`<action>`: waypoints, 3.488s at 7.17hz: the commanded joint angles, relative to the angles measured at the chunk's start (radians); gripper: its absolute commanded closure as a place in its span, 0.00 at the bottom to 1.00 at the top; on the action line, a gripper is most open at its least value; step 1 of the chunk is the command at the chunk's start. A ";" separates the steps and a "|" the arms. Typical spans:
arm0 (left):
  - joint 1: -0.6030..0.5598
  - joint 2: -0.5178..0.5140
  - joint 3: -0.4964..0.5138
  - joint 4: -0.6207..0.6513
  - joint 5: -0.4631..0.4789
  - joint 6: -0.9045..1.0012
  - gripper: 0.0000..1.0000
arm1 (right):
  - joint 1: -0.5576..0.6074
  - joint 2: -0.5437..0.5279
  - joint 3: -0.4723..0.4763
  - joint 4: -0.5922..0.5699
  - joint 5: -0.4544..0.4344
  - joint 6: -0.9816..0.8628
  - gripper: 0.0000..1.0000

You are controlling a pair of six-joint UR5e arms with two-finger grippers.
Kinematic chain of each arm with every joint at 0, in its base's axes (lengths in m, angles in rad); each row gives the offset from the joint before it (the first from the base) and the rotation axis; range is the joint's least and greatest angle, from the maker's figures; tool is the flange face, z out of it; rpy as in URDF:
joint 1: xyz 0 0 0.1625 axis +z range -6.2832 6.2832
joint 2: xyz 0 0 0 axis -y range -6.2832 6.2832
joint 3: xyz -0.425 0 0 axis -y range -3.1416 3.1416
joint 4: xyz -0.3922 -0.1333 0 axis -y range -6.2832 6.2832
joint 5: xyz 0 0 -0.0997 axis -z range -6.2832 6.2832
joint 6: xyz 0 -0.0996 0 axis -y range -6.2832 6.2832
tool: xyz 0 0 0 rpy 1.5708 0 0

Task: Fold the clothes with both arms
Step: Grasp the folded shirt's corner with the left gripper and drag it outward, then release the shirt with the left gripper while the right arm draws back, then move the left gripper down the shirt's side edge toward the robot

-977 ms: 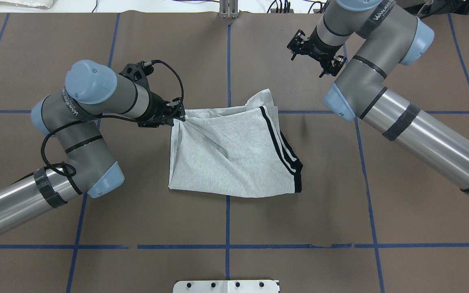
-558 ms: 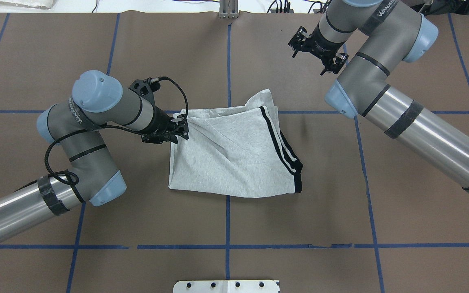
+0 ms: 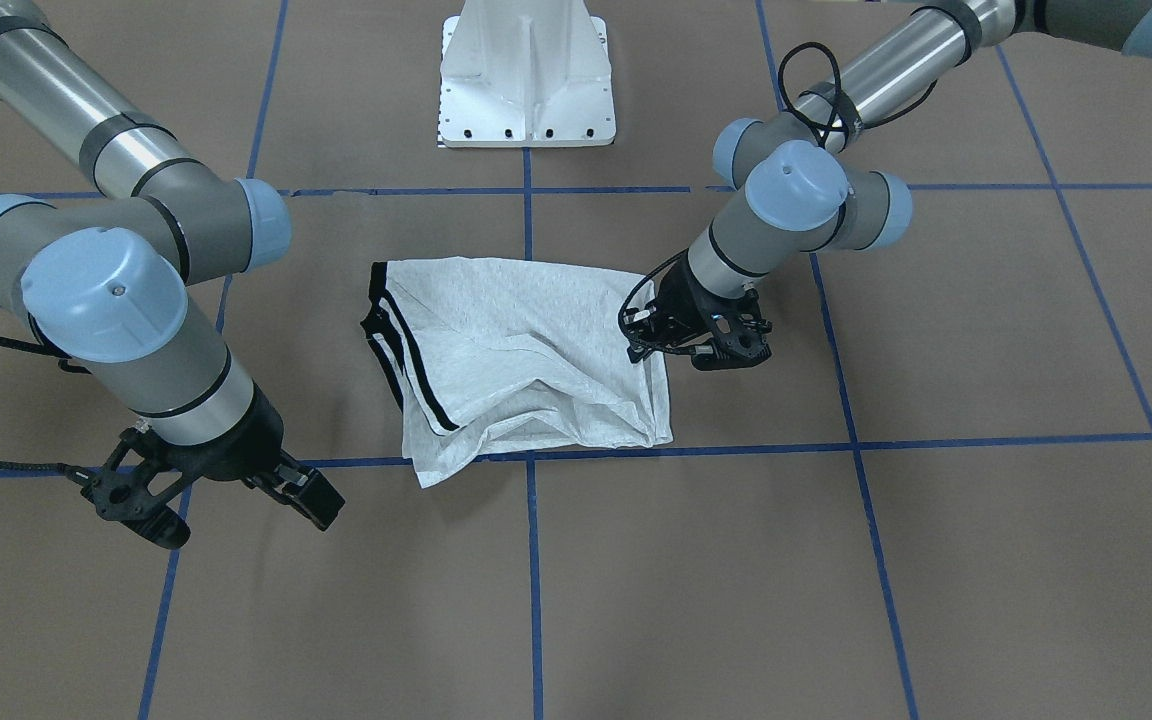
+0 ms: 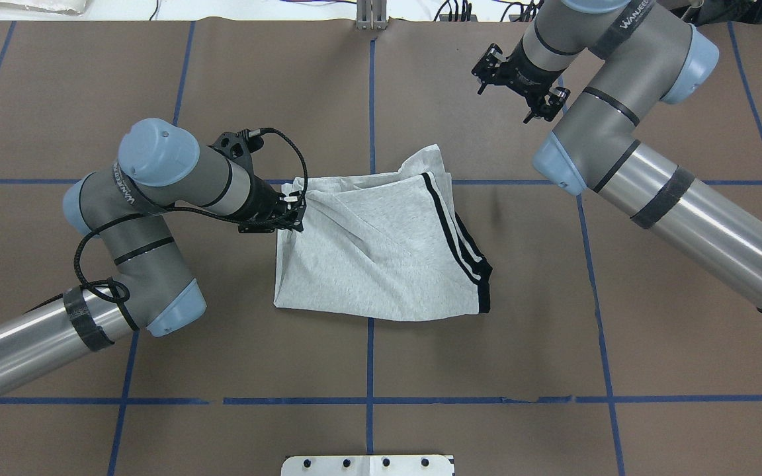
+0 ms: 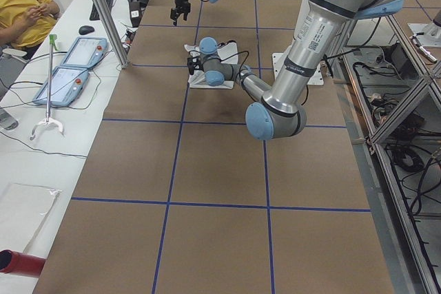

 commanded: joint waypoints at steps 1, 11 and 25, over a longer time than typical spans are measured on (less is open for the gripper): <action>-0.061 0.010 0.007 -0.053 -0.005 0.018 1.00 | 0.002 -0.017 0.011 0.002 0.002 0.000 0.00; -0.099 0.148 -0.142 -0.045 0.000 0.020 0.23 | 0.028 -0.213 0.228 -0.013 0.011 0.000 0.00; 0.025 0.275 -0.235 -0.110 0.127 0.024 1.00 | 0.020 -0.213 0.298 -0.068 0.012 0.014 0.00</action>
